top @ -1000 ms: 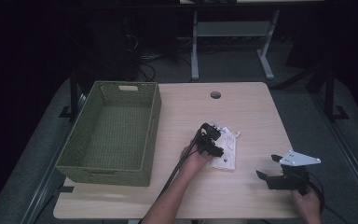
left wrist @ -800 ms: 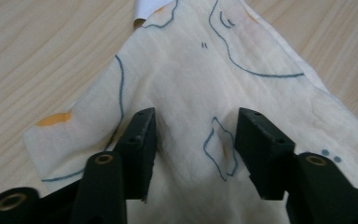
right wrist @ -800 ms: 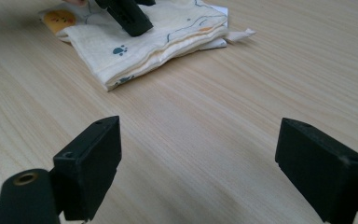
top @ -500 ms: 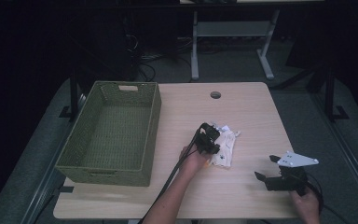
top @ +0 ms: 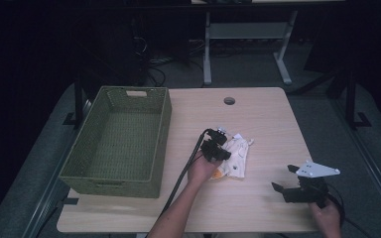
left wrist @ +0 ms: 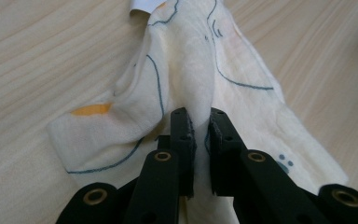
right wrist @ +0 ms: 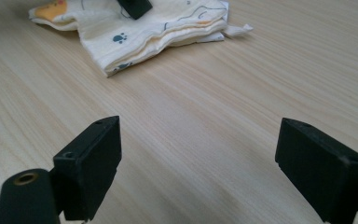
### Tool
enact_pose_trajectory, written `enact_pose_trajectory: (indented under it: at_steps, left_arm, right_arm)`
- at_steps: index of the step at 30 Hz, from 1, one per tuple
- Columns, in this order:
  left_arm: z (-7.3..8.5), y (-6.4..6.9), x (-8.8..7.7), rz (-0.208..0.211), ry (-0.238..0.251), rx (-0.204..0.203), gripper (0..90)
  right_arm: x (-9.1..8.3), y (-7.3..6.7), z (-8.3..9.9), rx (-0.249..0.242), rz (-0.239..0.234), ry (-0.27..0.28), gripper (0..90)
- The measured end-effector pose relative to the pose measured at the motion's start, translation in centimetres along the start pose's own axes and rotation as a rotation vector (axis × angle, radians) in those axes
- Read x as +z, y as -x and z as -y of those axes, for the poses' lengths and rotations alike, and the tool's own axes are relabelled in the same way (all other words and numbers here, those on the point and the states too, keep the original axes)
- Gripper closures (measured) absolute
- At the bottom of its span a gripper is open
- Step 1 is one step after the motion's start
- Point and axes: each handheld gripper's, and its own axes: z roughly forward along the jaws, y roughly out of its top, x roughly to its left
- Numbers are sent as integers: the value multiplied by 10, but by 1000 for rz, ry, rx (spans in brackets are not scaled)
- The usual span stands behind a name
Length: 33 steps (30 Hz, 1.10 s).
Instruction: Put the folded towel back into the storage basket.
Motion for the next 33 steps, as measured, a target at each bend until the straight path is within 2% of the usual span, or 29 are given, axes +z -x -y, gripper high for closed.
enact_pose_trajectory:
  at_steps: [1, 4, 6, 7, 15, 19, 21, 23, 26, 27, 33]
  left_arm:
    - [1, -1, -4, 33, 10, -22, 834]
    - [1, 1, -6, 52, 19, -38, 834]
    - [1, 2, -11, 66, 22, -34, 834]
    - [0, 4, -16, 87, 38, -41, 834]
    - [-3, 8, -39, 149, 77, -39, 834]
    - [-3, 9, -56, 191, 102, -55, 834]
    - [-3, 9, -59, 198, 104, -57, 834]
    - [-2, 9, -68, 236, 110, -66, 834]
    - [-2, 9, -74, 259, 114, -69, 834]
    - [-2, 9, -79, 289, 119, -81, 834]
    - [-5, 9, -94, 291, 109, -74, 833]
  right_arm:
    - [-1, 1, 0, 4, 2, 0, 138]
    - [-2, 2, 1, 7, 4, 4, 138]
    - [-3, 3, 1, 8, 9, 10, 138]
    - [-4, 4, 2, 14, 8, 16, 137]
    - [-6, 5, 2, 25, 12, 21, 137]
    - [-6, 6, 2, 20, 13, 25, 138]
    - [-6, 5, 3, 23, 13, 24, 137]
    - [-7, 5, 3, 22, 12, 28, 138]
    - [-6, 5, 2, 24, 10, 27, 137]
    - [-6, 5, 2, 21, 10, 23, 138]
    - [-7, 3, 2, 27, 11, 26, 137]
